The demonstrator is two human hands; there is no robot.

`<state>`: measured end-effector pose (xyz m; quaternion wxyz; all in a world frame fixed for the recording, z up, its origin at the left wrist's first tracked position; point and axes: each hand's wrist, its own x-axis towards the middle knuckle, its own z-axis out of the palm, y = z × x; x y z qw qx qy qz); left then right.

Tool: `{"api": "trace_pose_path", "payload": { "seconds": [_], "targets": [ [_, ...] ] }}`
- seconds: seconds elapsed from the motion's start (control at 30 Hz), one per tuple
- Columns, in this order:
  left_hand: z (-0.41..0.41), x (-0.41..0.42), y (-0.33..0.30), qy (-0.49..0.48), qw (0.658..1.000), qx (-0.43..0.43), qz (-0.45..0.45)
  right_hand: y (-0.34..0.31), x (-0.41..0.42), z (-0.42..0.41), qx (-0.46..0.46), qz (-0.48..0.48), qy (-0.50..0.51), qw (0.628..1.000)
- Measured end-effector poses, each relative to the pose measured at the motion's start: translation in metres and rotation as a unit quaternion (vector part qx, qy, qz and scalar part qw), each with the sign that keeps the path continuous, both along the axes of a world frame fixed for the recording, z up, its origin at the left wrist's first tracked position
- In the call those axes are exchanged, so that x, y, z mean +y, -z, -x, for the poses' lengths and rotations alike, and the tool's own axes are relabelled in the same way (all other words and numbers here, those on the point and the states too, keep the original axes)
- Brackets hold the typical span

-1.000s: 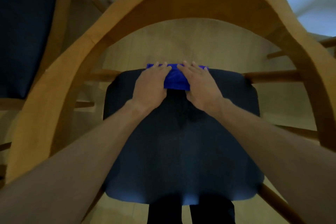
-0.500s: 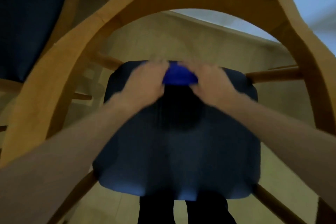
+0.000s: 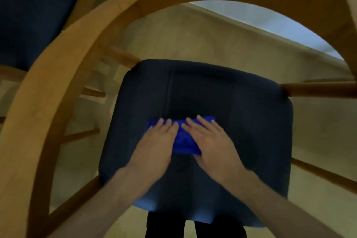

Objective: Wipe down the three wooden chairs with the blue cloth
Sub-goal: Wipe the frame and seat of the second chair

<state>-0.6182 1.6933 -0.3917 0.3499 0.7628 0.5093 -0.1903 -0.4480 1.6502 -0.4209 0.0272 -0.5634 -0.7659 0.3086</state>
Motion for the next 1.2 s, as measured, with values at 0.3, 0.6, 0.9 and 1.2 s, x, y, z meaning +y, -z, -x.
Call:
{"api": "trace_pose_path", "payload": {
  "seconds": [0.3, 0.6, 0.9, 1.2],
  "targets": [
    [-0.006, 0.15, 0.017, -0.106, 0.969, -0.078, -0.208, -0.009, 0.185, -0.005, -0.031, -0.082, 0.075, 0.993],
    [0.02, 0.022, 0.024, -0.146, 0.962, -0.13, -0.189, 0.006, 0.059, 0.025, -0.037, -0.055, 0.025, 0.997],
    [0.049, 0.04, -0.008, -0.209, 0.964, -0.077, -0.145, -0.034, 0.106, 0.031, 0.021, -0.009, -0.034, 0.999],
    [0.039, 0.032, 0.031, -0.327, 0.915, -0.016, -0.238, 0.001, 0.128, 0.078, -0.063, -0.059, -0.056, 0.995]
  ]
}}
